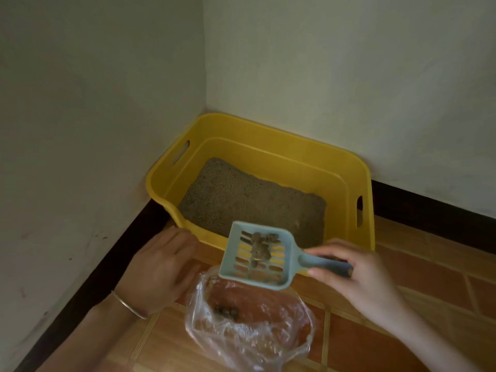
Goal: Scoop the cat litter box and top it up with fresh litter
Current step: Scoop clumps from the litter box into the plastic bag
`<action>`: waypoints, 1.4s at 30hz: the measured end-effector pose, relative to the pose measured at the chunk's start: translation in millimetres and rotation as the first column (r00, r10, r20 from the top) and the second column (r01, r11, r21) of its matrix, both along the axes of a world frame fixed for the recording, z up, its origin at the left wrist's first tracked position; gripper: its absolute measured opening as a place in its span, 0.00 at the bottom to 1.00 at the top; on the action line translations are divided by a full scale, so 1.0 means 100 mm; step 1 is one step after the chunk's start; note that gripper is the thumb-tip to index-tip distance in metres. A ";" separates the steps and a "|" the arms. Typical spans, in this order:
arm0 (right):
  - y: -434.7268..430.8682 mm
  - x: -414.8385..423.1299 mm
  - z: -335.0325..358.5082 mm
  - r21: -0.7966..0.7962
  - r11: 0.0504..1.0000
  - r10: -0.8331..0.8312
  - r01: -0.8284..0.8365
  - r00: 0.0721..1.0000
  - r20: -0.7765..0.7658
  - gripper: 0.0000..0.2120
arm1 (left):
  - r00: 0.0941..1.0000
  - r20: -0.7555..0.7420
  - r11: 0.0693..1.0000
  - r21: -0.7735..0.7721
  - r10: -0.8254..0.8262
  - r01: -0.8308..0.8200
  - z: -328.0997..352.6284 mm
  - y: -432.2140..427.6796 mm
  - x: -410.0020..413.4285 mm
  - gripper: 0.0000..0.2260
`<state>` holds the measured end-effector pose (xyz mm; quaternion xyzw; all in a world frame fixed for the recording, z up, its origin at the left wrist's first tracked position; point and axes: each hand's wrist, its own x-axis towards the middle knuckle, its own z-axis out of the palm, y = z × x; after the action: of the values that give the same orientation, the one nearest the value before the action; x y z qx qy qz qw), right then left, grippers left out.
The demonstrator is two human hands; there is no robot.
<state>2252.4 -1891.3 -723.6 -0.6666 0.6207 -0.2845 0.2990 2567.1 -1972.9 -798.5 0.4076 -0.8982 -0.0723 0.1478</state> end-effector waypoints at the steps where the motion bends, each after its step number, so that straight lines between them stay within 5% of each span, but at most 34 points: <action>1: 0.06 0.02 -0.02 0.001 1.000 0.009 -0.009 1.000 -0.015 0.13 | 1.000 0.008 1.000 0.019 -0.005 0.004 -0.04 0.05 0.00 0.14; 13: 0.36 0.21 -0.65 0.194 0.981 0.041 -0.004 0.982 -0.184 0.12 | 0.997 0.014 0.995 0.069 -0.079 0.078 -0.37 0.27 -0.02 0.17; 24: 0.30 0.16 -0.92 -0.006 0.994 0.101 -0.112 0.922 -0.373 0.16 | 0.995 0.028 0.995 0.006 -0.096 0.095 -0.51 0.31 -0.06 0.26; 42: 0.27 0.17 -0.82 -0.281 0.898 0.052 -0.338 0.716 -0.696 0.17 | 0.993 0.017 0.993 -0.023 -0.116 0.116 -0.50 0.30 -0.05 0.25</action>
<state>2269.7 -1864.7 -805.1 -0.8320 0.5414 -0.1074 -0.0553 2562.1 -1943.2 -848.9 0.3534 -0.9223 -0.0670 0.1413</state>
